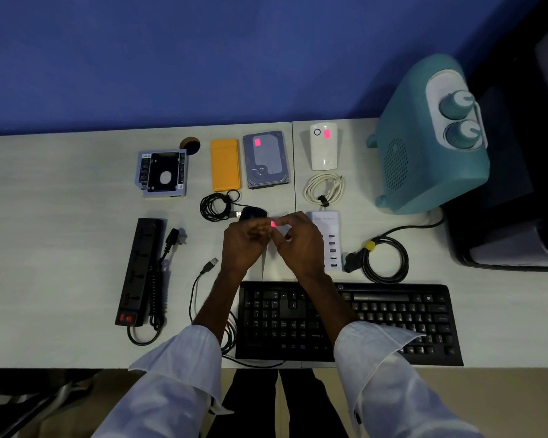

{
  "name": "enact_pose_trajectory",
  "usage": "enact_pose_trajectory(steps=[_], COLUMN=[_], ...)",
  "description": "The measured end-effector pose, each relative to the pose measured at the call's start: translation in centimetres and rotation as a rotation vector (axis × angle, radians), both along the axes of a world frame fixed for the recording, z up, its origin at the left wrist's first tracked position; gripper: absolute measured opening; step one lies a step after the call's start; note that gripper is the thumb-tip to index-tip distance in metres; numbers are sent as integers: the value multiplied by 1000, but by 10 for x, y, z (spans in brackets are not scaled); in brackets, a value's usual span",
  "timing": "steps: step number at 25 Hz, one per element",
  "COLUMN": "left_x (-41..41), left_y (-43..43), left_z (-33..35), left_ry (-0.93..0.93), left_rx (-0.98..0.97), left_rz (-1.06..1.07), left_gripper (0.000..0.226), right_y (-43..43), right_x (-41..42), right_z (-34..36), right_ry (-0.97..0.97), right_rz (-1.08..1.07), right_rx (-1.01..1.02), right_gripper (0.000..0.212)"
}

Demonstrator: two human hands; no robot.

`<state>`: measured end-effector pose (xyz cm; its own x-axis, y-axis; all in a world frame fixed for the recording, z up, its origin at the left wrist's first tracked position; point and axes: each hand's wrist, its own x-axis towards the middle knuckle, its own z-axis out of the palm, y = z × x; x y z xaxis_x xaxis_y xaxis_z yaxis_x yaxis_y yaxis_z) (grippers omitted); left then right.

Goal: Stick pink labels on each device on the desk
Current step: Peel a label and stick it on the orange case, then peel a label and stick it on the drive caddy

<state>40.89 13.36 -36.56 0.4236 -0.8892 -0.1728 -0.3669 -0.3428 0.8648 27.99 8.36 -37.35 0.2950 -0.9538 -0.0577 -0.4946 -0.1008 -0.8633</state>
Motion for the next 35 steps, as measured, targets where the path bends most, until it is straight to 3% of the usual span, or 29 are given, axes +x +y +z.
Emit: enact_pose_trajectory(steps=[5,12,17,19,29,32,35], left_x=[1,2,5,9,72,106,147], left_y=[-2,-5,-6,-8,-3,-2,-9], left_z=[1,0,7,9,23,17,3], left_ry=[-40,-9,16,-10,31,-66,-332], left_rx=[-53,-76,-26,-36,-116,-115,-4], left_rz=[25,40,80,38,257,394,462], left_gripper=[29,28,37,39,22,25,58], right_y=[-4,-4,-8,-10,-15,-21,-27], right_x=[2,4,8,12,85,111,139], right_z=[1,3,4,7,33,28,22], right_ry=[70,26,-297,-360,-371,-331,-302], right_rz=[58,12,-263,-243,-119,-89,-47], right_rx=[-30,-77,150,208,328,330,332], right_gripper=[28,20,10,9,23,25,15])
